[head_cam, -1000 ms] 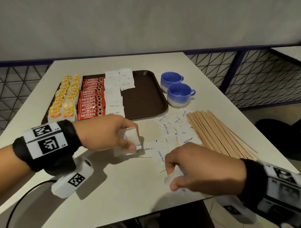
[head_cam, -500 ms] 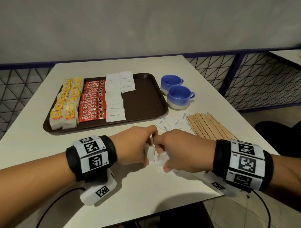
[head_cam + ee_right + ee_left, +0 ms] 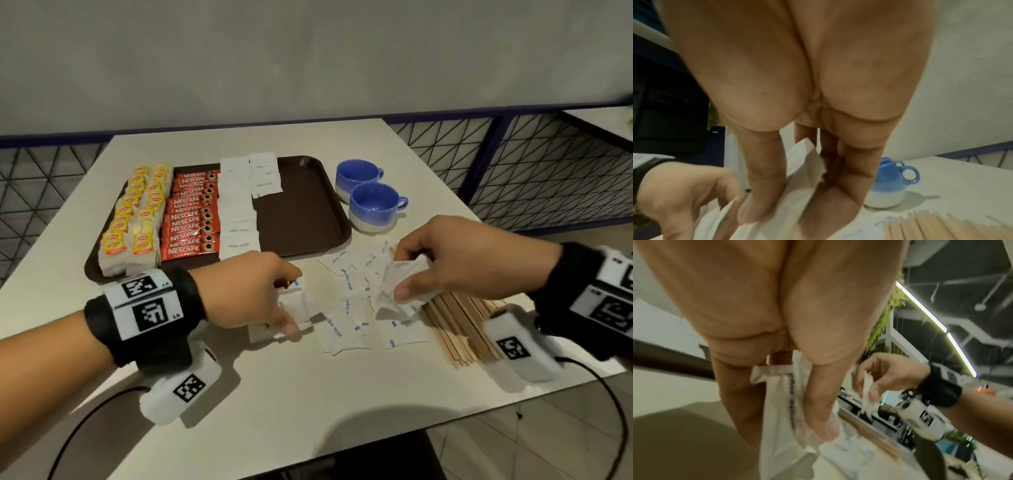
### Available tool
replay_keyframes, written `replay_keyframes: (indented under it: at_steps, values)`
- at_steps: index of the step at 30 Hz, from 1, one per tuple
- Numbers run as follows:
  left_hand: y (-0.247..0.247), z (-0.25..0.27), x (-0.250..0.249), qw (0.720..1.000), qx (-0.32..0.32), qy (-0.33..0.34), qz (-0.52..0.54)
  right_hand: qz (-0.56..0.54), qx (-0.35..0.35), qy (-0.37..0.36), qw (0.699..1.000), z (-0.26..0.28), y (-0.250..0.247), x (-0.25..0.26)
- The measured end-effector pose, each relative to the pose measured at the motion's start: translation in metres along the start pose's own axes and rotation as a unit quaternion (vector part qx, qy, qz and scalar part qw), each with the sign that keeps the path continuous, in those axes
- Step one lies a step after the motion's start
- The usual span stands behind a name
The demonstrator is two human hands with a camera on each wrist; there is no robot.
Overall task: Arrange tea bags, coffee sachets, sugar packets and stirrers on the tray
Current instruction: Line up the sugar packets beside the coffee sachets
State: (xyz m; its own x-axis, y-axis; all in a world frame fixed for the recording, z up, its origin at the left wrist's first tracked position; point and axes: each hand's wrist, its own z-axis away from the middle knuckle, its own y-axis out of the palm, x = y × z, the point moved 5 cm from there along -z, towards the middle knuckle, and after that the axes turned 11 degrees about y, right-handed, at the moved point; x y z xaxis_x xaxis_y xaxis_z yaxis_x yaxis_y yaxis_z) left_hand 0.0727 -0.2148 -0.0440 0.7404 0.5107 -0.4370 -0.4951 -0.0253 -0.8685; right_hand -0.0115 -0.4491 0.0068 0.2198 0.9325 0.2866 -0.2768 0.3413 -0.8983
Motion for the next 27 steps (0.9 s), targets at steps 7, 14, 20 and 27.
replay_keyframes:
  at_steps: [7, 14, 20, 27]
  values:
    - [0.03, -0.036, -0.042, 0.991, 0.054, 0.111, -0.046, 0.072, 0.059, -0.038, 0.995, -0.018, 0.025, 0.019]
    - [0.032, -0.02, -0.023, 0.995, 0.032, 0.075, -0.06, 0.075, 0.07, -0.033, 0.994, -0.025, 0.029, 0.022]
    - [0.015, 0.011, 0.006, 0.999, -0.026, 0.022, 0.019, 0.059, 0.065, -0.06, 0.994, -0.027, 0.038, 0.036]
    - [-0.012, 0.007, 0.015, 0.996, -0.053, 0.014, 0.074, 0.079, 0.085, -0.06, 0.991, -0.034, 0.04, 0.049]
